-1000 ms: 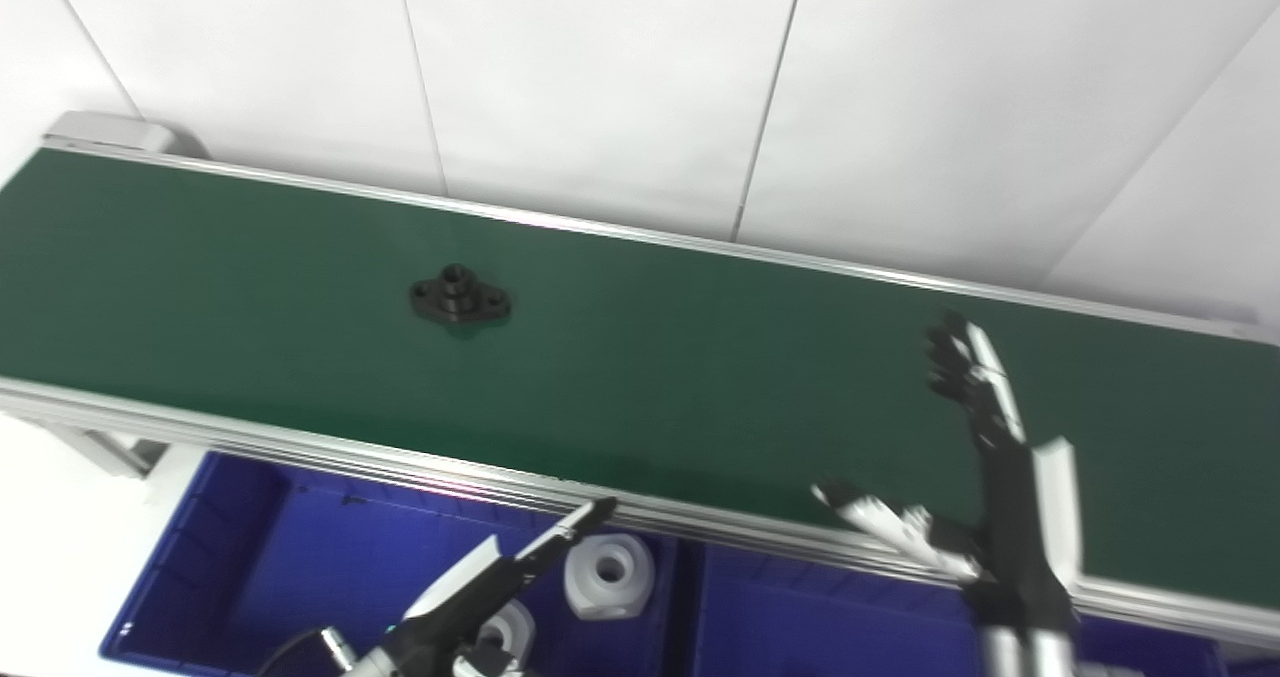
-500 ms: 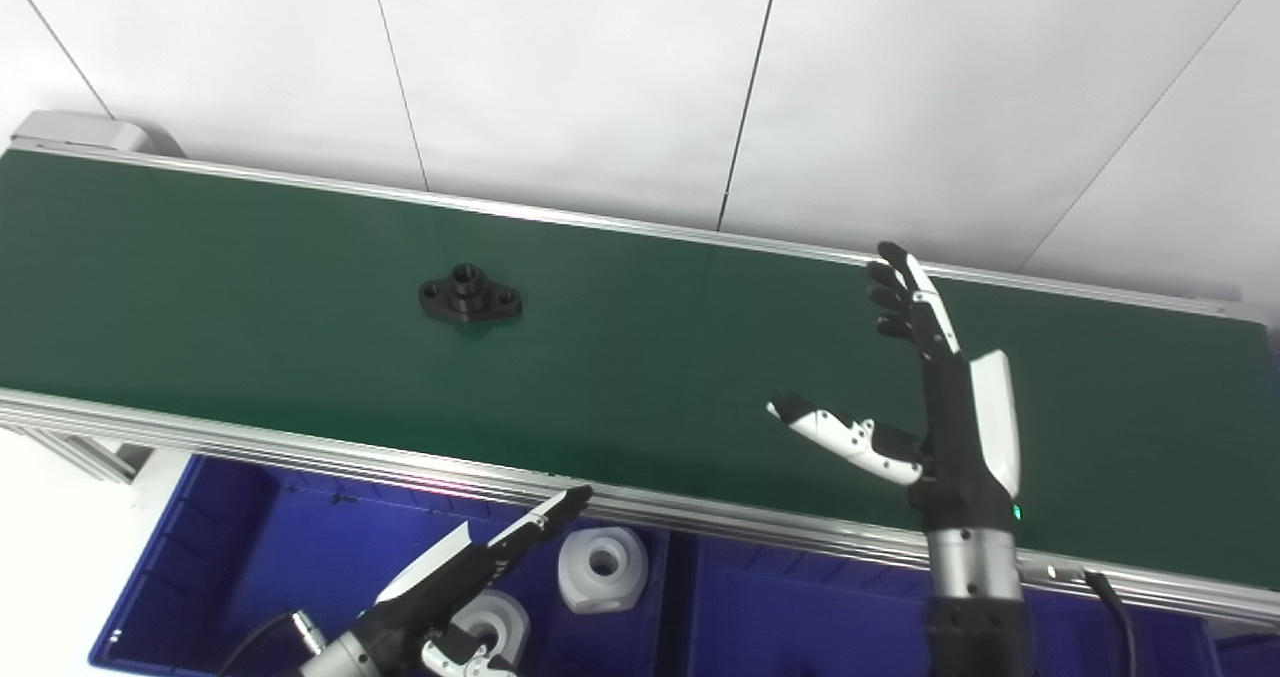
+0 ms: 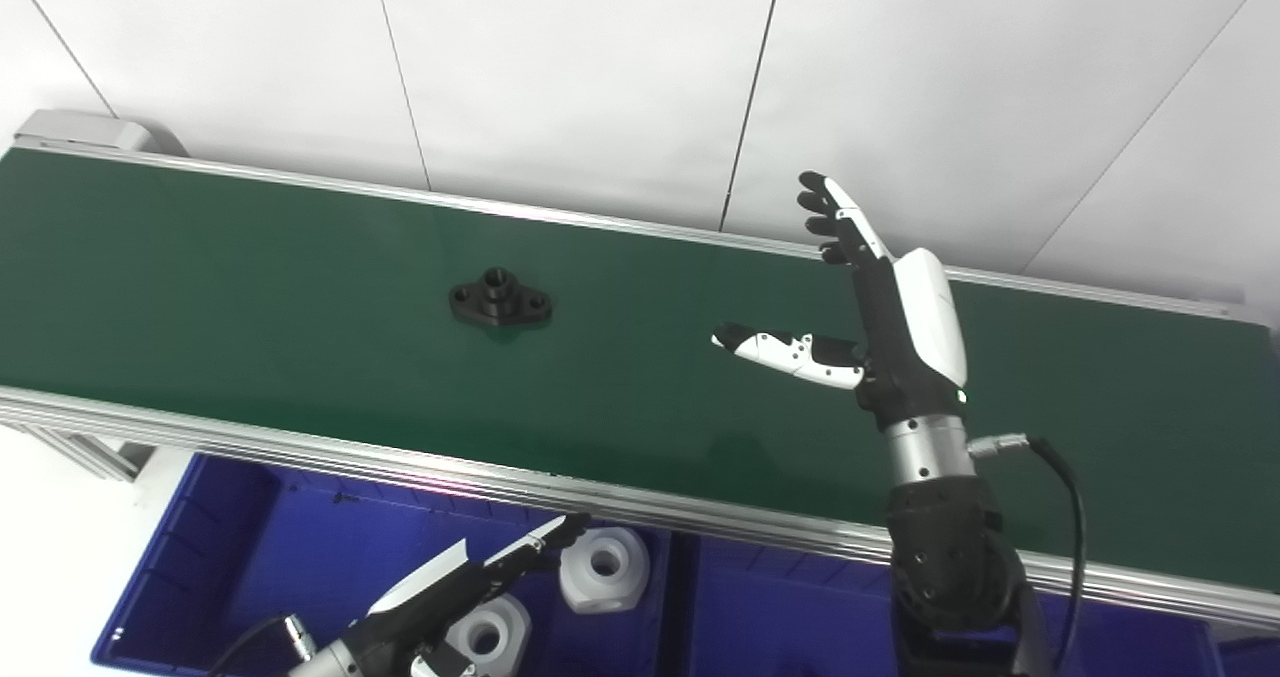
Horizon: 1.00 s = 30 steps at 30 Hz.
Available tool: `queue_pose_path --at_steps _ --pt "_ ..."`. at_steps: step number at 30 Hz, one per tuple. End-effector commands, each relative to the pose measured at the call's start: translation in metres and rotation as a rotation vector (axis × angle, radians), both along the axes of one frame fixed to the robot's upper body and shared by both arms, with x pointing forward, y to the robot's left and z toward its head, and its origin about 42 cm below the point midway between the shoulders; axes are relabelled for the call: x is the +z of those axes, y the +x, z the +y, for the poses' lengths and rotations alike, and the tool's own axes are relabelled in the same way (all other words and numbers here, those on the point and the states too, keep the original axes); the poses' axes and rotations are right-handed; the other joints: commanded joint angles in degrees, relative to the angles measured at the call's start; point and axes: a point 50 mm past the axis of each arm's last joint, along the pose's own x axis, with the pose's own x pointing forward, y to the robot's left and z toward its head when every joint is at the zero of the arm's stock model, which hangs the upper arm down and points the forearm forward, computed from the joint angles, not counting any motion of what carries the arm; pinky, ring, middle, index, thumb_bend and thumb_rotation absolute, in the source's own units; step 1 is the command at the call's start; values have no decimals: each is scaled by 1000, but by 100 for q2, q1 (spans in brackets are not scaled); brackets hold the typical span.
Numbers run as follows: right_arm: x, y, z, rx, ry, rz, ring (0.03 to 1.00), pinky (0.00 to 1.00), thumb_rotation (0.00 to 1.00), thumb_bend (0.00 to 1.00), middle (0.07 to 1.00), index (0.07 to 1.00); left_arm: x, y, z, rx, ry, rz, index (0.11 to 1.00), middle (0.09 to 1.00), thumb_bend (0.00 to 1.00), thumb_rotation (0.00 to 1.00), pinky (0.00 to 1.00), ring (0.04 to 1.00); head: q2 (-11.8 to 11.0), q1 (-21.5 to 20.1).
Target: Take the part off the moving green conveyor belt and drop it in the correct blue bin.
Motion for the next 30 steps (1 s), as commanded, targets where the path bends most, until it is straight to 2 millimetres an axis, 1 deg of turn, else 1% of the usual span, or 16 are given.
queue_pose_path --at_steps 1,4,6,9,13,15,16,19,21,25,30 --pt "18 9 4 1 -12 -53 822 713 527 837 872 916 9 -2 -2 -16 -29 -48 998 1000 933 378 958 999 0 26" --pt "22 12 6 5 -25 -52 821 711 538 847 869 913 11 -5 -3 -19 -32 -51 1000 1000 935 386 995 1000 -16 72" --pt "25 13 7 9 -30 -48 814 708 544 858 869 914 13 -6 -4 -19 -36 -56 1000 1000 935 404 999 1000 -8 100" --pt "27 16 9 25 -39 -43 809 698 543 861 870 919 14 -7 -6 -21 -34 -61 1000 1000 929 395 1000 1000 -35 106" --pt "22 18 11 43 -47 -39 814 716 542 860 869 918 10 -8 -7 -24 -33 -48 1000 1000 932 405 1000 1000 -252 -1" --pt "19 19 12 51 -54 -38 812 721 523 861 865 914 8 -7 -8 -35 -22 -48 1000 1000 943 432 1000 1000 -326 -1" --pt "18 20 13 55 -59 -38 812 726 518 856 865 917 8 -7 -9 -38 -15 -51 1000 1000 956 459 1000 1000 -326 -1" --pt "17 22 14 65 -77 -32 816 732 520 851 866 920 8 -7 -10 -32 -7 -58 1000 1000 955 453 1000 1000 -412 -19" --pt "18 23 15 72 -91 -30 819 732 521 850 869 918 8 -7 -10 -31 -6 -57 1000 1000 943 434 996 1000 -434 -53" --pt "19 27 17 77 -112 -30 821 731 484 847 868 901 6 -7 -10 -30 -11 -49 996 1000 947 442 990 1000 -479 -120" --pt "20 36 22 86 -147 -26 821 738 503 852 864 912 5 -5 -11 -33 -10 -48 999 1000 933 418 999 1000 -440 -165"
